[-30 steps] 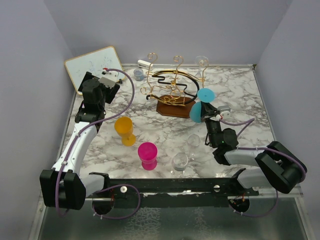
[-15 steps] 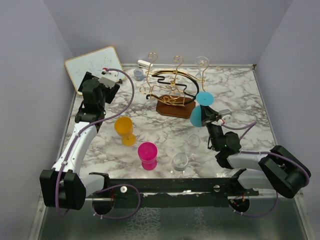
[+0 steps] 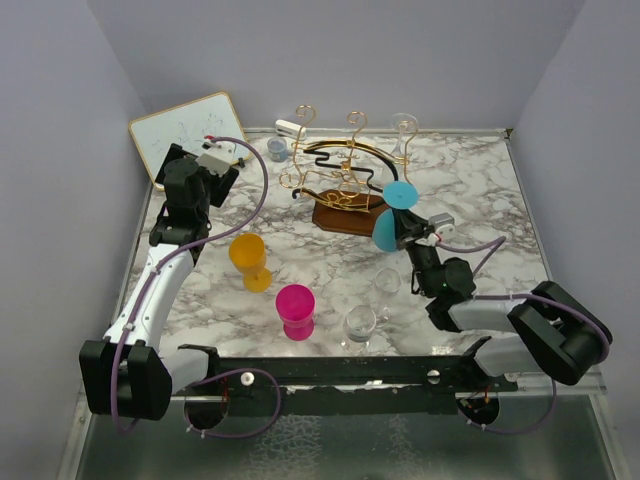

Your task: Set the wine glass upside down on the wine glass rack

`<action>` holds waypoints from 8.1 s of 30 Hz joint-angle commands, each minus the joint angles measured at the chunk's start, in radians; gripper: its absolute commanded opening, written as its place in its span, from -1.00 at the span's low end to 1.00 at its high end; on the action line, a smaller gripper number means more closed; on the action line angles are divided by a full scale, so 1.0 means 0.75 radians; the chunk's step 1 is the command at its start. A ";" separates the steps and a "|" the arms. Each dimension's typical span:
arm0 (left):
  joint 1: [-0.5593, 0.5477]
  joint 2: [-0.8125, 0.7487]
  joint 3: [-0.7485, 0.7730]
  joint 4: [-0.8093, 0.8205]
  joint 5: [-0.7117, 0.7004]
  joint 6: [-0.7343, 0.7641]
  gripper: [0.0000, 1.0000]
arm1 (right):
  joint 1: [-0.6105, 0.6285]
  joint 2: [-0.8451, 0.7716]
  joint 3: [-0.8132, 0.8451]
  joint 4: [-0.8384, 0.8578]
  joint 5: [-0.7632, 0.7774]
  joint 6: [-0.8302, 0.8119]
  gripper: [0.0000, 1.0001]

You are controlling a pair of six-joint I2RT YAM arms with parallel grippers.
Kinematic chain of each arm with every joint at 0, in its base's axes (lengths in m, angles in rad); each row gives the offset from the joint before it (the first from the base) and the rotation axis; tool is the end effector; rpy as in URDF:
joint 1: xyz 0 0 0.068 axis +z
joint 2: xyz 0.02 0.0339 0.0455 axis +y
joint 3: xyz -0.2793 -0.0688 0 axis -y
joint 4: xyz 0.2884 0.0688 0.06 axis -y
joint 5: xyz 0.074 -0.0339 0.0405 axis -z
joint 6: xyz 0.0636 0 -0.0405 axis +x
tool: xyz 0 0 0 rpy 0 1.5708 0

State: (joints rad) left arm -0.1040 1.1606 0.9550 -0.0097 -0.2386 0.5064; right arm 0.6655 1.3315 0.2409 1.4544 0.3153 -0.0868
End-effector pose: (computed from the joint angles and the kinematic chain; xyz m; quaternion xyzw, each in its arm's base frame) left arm 0.3356 -0.0199 0.3405 0.1612 0.7601 0.2153 0.5915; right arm 0.2213 0.1487 0.2046 -0.0857 0.5688 0.1466 0.8048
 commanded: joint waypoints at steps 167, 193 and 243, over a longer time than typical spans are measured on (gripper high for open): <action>0.017 -0.432 -0.748 2.366 1.109 1.111 -1.00 | -0.004 0.159 1.304 -0.815 -1.251 1.238 0.66; -0.064 -0.315 -0.712 2.349 1.289 1.259 -1.00 | 0.107 0.740 1.792 -0.487 -1.112 1.686 0.34; -0.086 -0.318 -0.755 2.010 1.213 1.417 0.62 | 0.209 0.137 1.584 -1.230 -0.502 0.502 -0.98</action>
State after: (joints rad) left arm -0.1658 0.9581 0.4274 1.5215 0.7113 1.5600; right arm 0.8200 1.5146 1.4944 0.6548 -0.1780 0.4759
